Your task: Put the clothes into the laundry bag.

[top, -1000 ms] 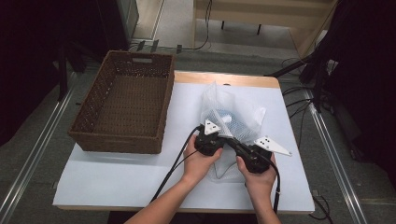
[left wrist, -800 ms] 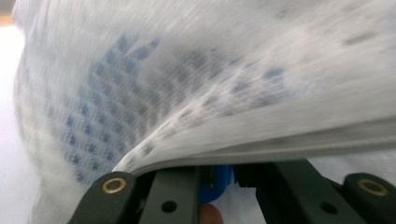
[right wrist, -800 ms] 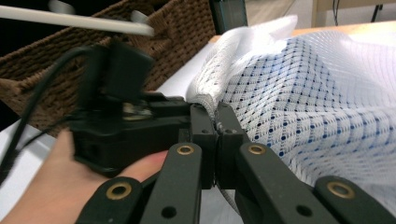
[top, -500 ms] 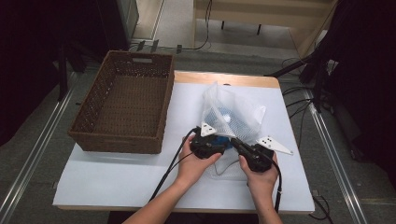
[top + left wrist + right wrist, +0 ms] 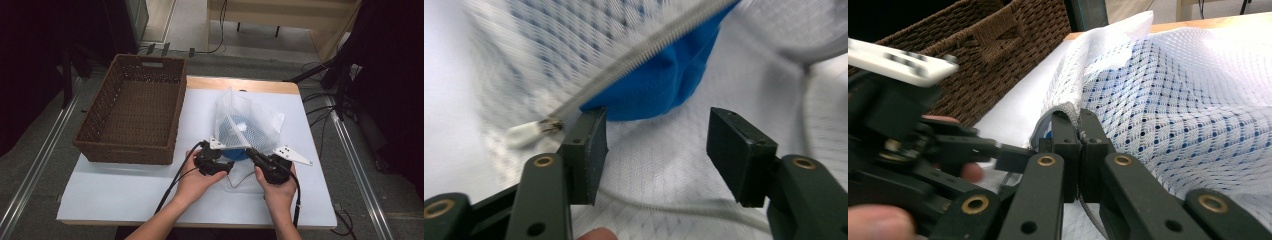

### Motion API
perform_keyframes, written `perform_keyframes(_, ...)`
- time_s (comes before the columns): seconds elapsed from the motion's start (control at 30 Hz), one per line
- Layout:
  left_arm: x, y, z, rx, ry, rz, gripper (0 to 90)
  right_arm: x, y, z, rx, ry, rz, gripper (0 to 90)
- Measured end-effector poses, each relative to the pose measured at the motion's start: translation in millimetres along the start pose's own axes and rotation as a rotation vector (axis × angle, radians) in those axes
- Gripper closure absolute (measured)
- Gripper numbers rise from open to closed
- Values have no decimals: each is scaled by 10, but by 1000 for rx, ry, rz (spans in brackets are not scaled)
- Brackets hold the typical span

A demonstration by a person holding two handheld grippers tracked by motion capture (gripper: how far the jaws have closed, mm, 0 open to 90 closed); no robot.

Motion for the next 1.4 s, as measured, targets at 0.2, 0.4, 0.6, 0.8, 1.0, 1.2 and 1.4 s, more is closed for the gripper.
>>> perform_keyframes(0.2,174,147,63,-27,64,5,603,-4,-3,-2,1,5,0,900)
perform_keyframes(0.4,285,265,177,-30,29,11,850,6,-5,-27,-1,14,-3,900)
perform_keyframes(0.6,376,444,151,-209,-42,154,867,-8,6,-48,-1,12,11,900)
perform_keyframes(0.8,469,564,-16,-350,65,342,865,-13,1,-43,0,-3,14,900)
perform_keyframes(1.0,549,526,7,-272,-62,158,654,18,-62,20,10,-21,-18,900)
perform_keyframes(1.2,179,228,-102,-157,-113,101,468,-25,-67,102,19,-37,-15,900)
perform_keyframes(1.4,-246,60,-369,-137,-31,190,464,-42,-126,111,12,-40,-35,900)
Point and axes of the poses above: each handheld gripper's, and its own axes: x roughly forward along the jaws, y roughly out of its top, z roughly to its right, the point moved 4 cm from there along x, roughly forward along the jaws, and after that the axes turned 15 degrees about y, right-handed, at the moved point
